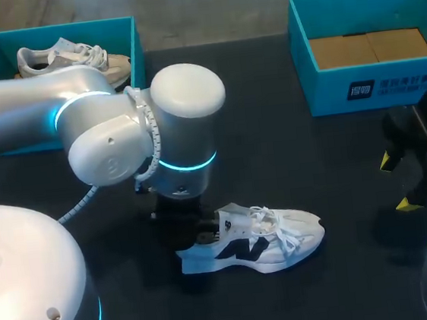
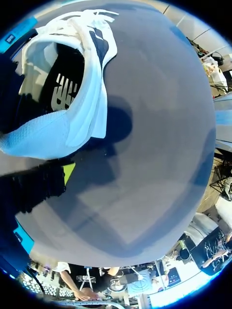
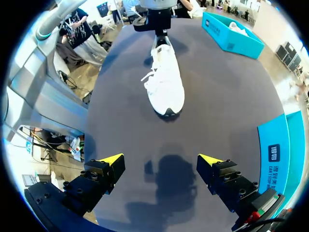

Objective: Take the shoe out of the shoebox, open the shoe tongue, remove and reinsert the insole, then place the shoe into the shoebox

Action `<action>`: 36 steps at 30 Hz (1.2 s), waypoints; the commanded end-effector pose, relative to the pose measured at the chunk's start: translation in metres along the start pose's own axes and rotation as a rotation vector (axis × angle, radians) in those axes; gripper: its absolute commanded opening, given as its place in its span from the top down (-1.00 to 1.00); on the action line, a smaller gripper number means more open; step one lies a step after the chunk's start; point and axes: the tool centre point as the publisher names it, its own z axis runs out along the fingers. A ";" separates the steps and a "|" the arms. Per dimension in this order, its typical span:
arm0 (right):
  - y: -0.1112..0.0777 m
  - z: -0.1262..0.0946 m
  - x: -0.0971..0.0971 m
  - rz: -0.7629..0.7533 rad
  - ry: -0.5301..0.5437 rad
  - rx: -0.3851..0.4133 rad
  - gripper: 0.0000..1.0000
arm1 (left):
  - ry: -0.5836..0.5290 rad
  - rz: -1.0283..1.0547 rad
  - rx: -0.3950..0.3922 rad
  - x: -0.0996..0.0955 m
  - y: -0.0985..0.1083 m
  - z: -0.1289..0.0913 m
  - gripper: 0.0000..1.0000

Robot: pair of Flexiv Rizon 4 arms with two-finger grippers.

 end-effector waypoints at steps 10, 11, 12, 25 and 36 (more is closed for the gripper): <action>0.000 0.001 0.001 0.001 -0.002 0.002 -1.00 | -0.101 -0.026 -0.022 0.016 -0.016 -0.036 -1.00; 0.000 0.001 0.001 0.001 -0.002 0.002 -1.00 | -0.114 -0.030 -0.014 0.016 -0.013 -0.041 -1.00; 0.000 0.001 0.001 0.001 -0.002 0.002 -1.00 | -0.126 -0.033 -0.005 0.018 -0.013 -0.047 -1.00; 0.000 0.001 0.001 0.001 -0.002 0.002 -1.00 | -0.242 -0.209 0.106 0.055 -0.017 -0.101 -1.00; 0.000 0.001 0.001 0.001 -0.002 0.002 -1.00 | -0.353 -0.401 0.284 0.066 -0.012 -0.112 -1.00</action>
